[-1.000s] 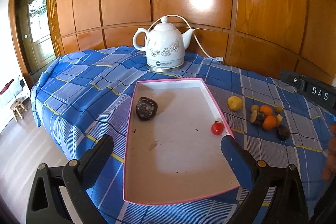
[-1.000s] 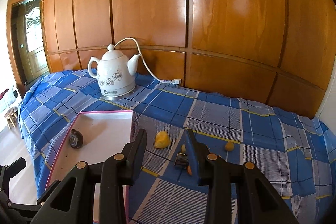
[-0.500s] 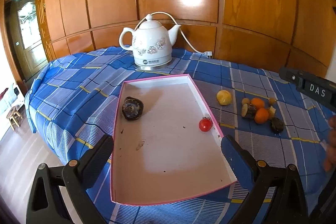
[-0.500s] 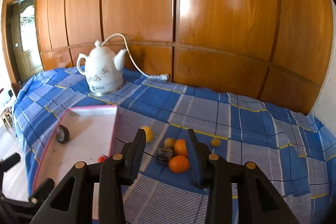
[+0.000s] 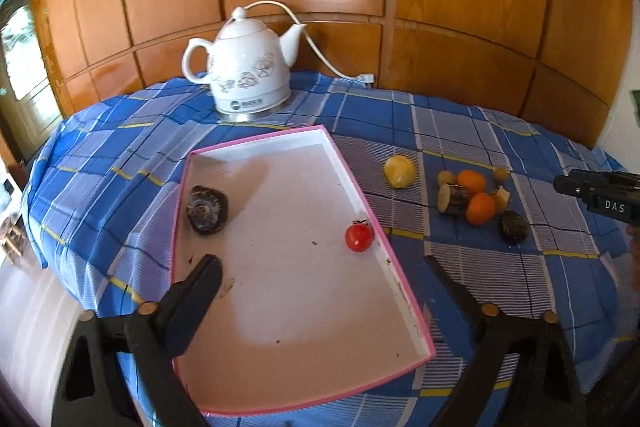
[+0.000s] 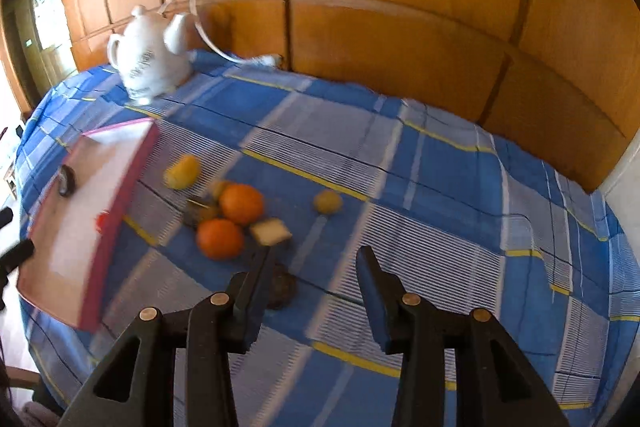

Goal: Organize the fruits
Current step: 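Move the left gripper over to the yellow fruit chunk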

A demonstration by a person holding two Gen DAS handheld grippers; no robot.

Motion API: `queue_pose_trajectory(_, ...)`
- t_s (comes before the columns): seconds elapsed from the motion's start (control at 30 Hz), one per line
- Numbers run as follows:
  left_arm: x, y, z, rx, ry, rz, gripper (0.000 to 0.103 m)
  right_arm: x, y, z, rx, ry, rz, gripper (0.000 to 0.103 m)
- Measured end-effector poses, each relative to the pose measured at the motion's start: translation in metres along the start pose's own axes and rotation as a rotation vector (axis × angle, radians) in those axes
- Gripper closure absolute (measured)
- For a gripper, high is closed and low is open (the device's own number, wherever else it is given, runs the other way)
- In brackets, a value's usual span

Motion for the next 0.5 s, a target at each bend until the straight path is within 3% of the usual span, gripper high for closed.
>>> queue_pose_trajectory(0.07, 0.006, 0.004, 0.005, -0.013, 0.019, -0.020, 0.018, 0.021, 0.005, -0.003, -0.014, 0.047, 0.013, 0.060)
queue_pose_trajectory(0.23, 0.019, 0.018, 0.020, -0.080, 0.016, -0.129, 0.047, 0.056, 0.012, -0.006, -0.032, 0.208, 0.032, 0.060)
queue_pose_trajectory(0.5, 0.043, 0.045, 0.052, -0.147, 0.014, -0.163, 0.049, 0.056, 0.014, -0.005, -0.040, 0.241, 0.063, 0.060)
Point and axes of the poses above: each gripper's, at about its wrist camera, not at the fingertips, and y roughly the way its jaws point, x to its right, z to its top, the point moved 2 cm from there along y, roughly the way its jaws point, and after that the axes turned 7 degrees about z, right-handed, at the moved point
